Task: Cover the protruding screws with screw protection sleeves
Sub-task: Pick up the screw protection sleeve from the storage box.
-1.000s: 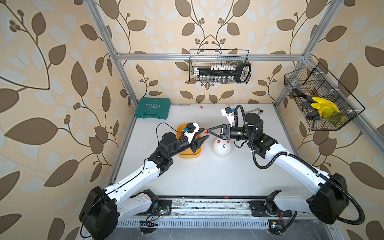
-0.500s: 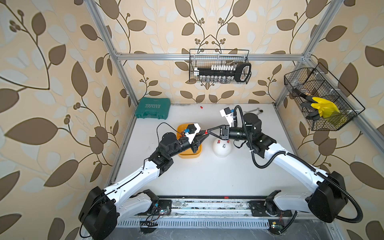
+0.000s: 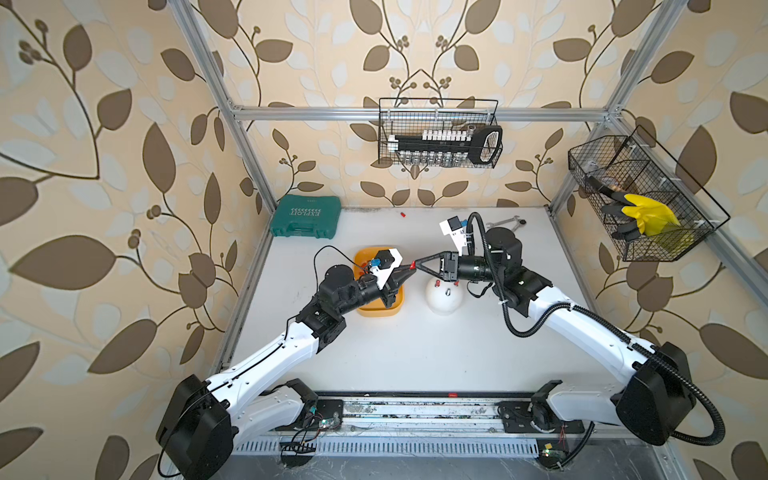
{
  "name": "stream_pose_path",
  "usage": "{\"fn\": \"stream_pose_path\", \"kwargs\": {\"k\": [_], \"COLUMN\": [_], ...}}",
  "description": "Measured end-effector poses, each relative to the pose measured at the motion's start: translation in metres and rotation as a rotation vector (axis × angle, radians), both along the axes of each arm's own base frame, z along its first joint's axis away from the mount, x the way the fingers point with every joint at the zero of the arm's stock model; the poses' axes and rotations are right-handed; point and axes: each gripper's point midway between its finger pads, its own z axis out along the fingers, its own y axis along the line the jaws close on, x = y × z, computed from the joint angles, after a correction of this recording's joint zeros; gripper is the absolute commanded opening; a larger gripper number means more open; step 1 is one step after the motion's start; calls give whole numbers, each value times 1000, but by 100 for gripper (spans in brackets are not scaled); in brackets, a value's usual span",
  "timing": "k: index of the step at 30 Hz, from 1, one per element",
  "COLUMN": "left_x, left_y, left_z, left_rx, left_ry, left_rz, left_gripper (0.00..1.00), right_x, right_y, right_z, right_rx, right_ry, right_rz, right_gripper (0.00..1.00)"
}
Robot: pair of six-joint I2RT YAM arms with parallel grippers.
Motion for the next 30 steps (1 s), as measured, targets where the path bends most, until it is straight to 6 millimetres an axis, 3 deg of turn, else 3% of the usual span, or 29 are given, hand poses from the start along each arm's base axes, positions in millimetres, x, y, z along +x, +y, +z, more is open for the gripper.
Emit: {"fn": "stream_pose_path", "kwargs": {"k": [2,4,12,17,24,30], "left_x": [-1,-4,-11,-27,-26,-28], "left_y": [0,-1,-3,-17,-21,-23], "left_z": [1,2,1,-8,-29,-33], "left_rx": [11,22,115,198,279,311], "left_ry": [14,20,27,31,64,63], "left_rz": [-8,-17,-42,-105,-109,-116], "left_gripper": [0,0,0,0,0,0], "right_x": [-1,-3,0,-7,-18,-27], "right_y": [-1,-2,-45,-39,-29,-27], "right_z": [0,1,7,12,-6,-26], "right_rx": [-3,-10,-106,-132,-211,-280], "right_ry": [-10,-23,-40,2,69,114], "right_rz": [2,5,-81,-33,26,71], "right_gripper": [1,29,49,50,47,44]}}
